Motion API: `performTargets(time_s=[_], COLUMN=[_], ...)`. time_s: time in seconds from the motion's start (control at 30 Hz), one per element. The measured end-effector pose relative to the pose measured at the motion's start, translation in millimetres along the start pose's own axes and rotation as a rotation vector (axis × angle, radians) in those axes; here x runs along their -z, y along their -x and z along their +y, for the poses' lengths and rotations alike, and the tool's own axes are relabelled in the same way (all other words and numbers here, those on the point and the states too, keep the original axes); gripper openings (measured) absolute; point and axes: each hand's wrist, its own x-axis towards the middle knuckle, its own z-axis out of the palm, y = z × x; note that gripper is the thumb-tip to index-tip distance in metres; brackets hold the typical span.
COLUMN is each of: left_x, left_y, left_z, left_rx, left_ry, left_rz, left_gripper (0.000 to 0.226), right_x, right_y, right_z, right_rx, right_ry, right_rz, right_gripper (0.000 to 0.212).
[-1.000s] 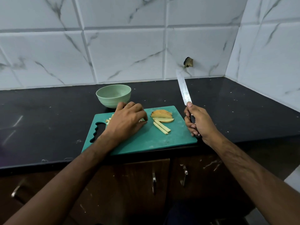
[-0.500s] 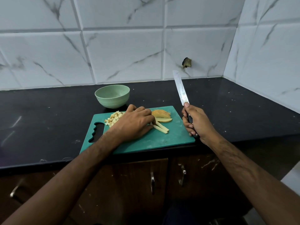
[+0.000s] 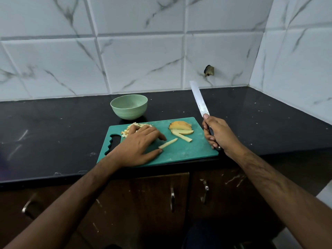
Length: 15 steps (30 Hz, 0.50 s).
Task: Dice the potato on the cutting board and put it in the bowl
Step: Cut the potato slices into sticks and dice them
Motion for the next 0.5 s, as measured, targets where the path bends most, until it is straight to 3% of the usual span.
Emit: performTargets(time_s=[0.13, 0.3, 0.5], left_x=[-1, -2, -3], left_y=[0, -1, 0], left_z=[-1, -3, -5], left_rx=[-0.048, -0.079, -0.098], left_ry=[0.051, 0.063, 0.057], left_rz=[-0.083, -0.088, -0.08], left_gripper=[0.043, 0.047, 0.05], right_x=[1, -5, 0], right_y=[10, 39, 70], right_z=[-16, -33, -38], right_rx=[-0.074, -0.12, -0.162], right_ry=[0.228, 0.758, 0.932], right_rz=[-0.135, -0.312, -0.34], right_gripper=[0.042, 0.049, 0.053])
